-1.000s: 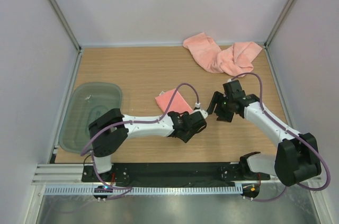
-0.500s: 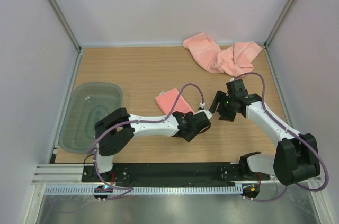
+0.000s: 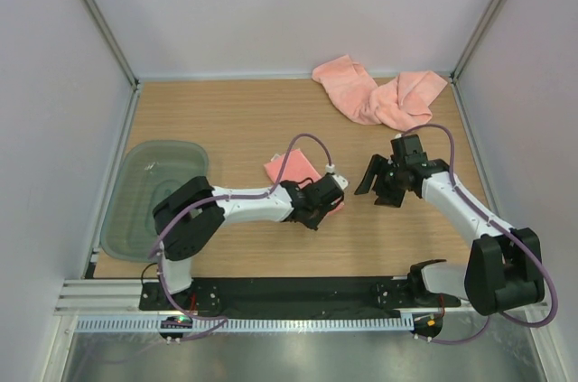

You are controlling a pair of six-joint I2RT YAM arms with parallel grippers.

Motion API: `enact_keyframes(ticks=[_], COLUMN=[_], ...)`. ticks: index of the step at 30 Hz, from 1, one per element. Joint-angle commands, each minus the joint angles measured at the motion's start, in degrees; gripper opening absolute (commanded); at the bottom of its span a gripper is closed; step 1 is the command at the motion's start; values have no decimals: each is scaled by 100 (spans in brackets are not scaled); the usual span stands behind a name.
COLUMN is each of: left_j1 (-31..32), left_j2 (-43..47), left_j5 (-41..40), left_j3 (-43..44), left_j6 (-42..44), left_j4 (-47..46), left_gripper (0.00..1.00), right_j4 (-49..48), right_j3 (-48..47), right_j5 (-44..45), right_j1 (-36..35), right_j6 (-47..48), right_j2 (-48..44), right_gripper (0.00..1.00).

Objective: Roll the towels
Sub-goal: Roll the towel

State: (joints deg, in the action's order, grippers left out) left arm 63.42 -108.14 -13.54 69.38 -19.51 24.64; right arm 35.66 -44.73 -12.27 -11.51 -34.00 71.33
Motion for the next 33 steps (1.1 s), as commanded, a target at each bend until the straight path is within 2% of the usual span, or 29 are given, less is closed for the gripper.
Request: enact_keyframes(ticks=[1,5,9,12,23,33], left_j1=[-496,-778,-778,-787,-910,-989], left_j2=[12,170,345,442,926,1005], left_j5=[931,1484,1906,2188,2602,2918], left_j3=[-399,-601,-567,-470,-391,-496], left_j6=[-79,-115,-123,-176,-352,-466], left_j4=[-249,-486,-513,-443,-381,-557], left_gripper=[15,6,4,4,3,3], right_j4=[-67,-366,-1304,-1798,-1808,-2247], right_j3=[-133,25,368,553,518,615], right_j5=[-354,-862,-1696,-1989,-1972,-2165], right_j1=[69,79,78,79,70,-27], right_j6=[86,-45,-466,-704,-670,-863], right_j2=[30,56,109,144,1066,1401], right_gripper=[70,70,70,71,72,72])
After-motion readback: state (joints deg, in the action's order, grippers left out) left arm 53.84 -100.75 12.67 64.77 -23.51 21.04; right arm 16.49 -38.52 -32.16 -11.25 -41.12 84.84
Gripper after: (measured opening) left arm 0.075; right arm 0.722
